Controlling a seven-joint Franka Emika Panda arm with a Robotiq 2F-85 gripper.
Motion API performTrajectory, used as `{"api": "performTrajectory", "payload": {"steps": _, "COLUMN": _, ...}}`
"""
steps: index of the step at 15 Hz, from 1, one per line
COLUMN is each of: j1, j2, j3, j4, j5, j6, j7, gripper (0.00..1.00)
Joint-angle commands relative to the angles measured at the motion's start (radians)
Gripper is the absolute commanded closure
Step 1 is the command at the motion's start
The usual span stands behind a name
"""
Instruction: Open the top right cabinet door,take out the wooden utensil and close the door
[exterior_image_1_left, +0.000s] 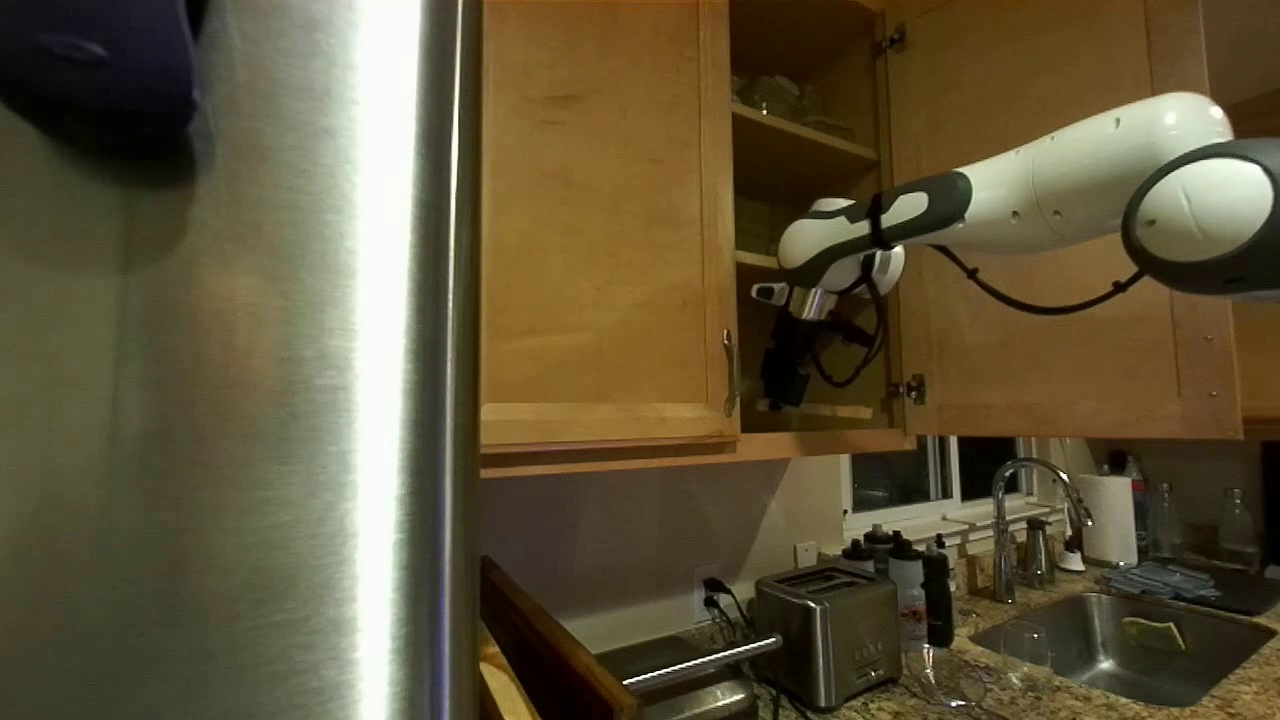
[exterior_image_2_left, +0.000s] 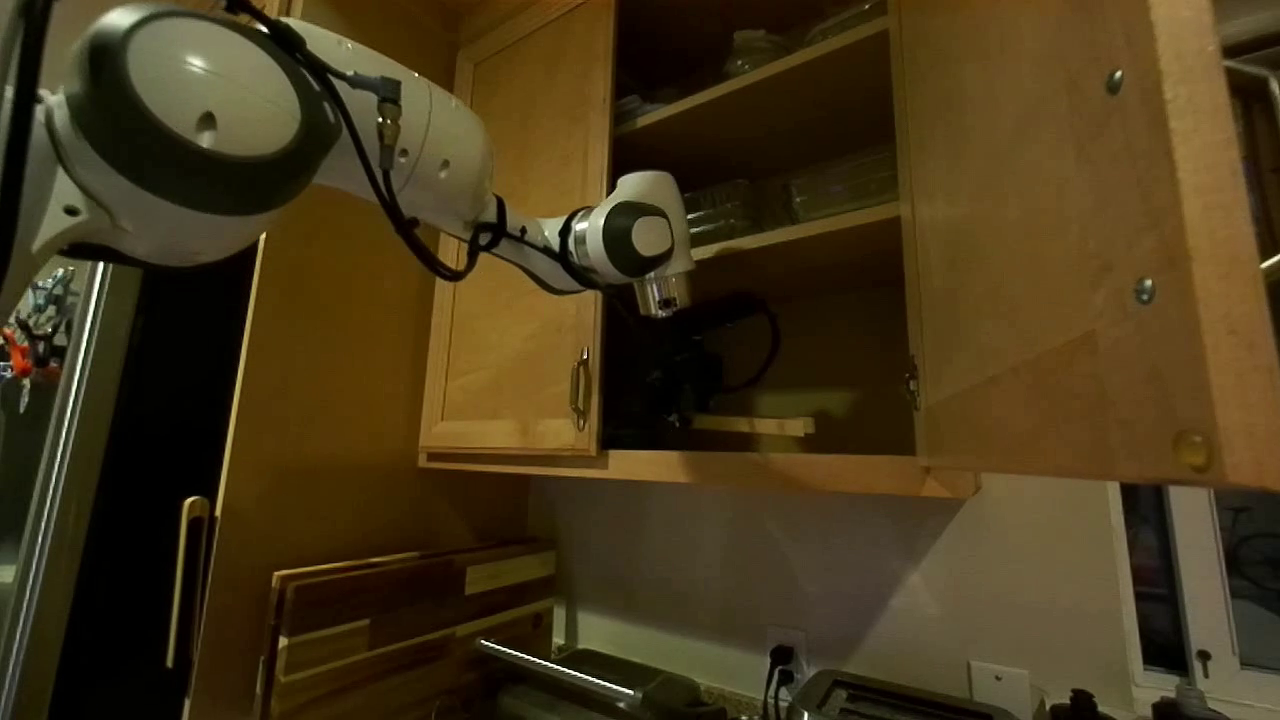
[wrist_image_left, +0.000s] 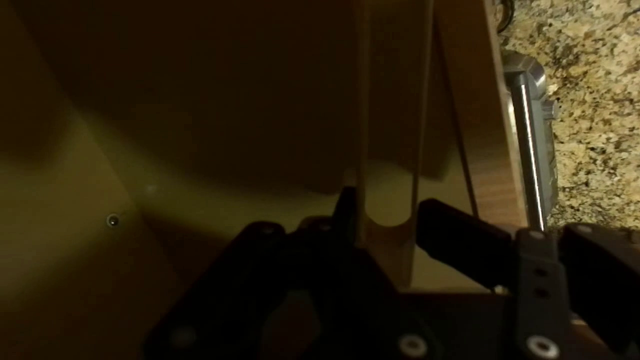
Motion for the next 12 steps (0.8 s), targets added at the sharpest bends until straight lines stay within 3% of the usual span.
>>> {"api": "performTrajectory", "payload": {"steps": 1, "j1": -0.016, "j2": -0.162, "j3": -0.003, "j4": -0.221, "j5": 0.04, "j6": 0.092, "j7": -0.036, "gripper": 0.91}}
{"api": "performTrajectory", "payload": {"steps": 12, "j1": 0.029, "j2": -0.396, "j3": -0.028, "j4": -0.551, "j5": 0.151, "j6": 0.089, "j7": -0.015, "gripper": 0.91}}
